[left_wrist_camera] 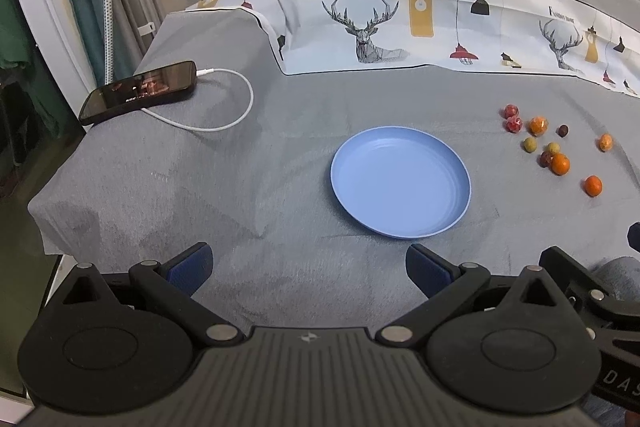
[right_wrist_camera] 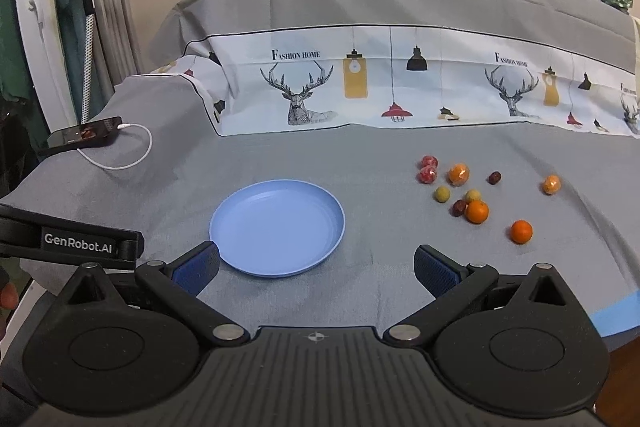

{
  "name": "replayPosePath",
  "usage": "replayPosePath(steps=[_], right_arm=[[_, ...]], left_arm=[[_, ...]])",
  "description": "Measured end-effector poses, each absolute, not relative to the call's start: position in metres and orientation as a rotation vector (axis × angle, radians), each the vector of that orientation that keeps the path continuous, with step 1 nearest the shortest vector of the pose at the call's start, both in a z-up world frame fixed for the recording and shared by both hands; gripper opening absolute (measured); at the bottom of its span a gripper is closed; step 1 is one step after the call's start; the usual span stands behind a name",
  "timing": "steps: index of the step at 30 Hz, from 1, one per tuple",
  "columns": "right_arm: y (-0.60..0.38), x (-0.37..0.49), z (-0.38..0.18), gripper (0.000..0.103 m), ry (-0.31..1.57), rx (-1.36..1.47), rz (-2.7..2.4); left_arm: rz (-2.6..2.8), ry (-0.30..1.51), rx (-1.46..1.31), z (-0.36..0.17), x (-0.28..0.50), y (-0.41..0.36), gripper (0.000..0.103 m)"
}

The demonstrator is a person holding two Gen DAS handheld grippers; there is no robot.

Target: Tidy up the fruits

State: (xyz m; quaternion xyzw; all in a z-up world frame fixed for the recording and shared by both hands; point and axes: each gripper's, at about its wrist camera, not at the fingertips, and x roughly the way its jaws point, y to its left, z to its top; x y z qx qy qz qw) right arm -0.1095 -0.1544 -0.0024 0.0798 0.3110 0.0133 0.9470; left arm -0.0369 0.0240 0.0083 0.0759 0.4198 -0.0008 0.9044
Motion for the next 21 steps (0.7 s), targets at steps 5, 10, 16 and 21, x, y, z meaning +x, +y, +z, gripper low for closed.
replayPosePath(steps=[5, 10, 16, 21], right_arm=[[-0.1544, -0.1081, -0.0039, 0.103, 0.643, 0.167, 0.022], [-0.1524, -0.1085, -0.0029, 0.103, 0.637, 0.159, 0.027], [-0.1536, -0.1083, -0.0036, 0.103, 0.637, 0.162, 0.027], [-0.151, -0.1091, -0.005, 0.103, 0.638, 0.162, 0.027]], left_arm=[[-0.002, 0.869, 0.156, 0.008, -0.0378, 0.0253, 0.103], [0.001, 0.871, 0.154, 0.0075, -0.0375, 0.023, 0.103], [0.002, 0.872, 0.155, 0.0073, -0.0388, 0.0225, 0.103], [0.002, 0.873, 0.158, 0.0066, -0.0396, 0.0224, 0.103]])
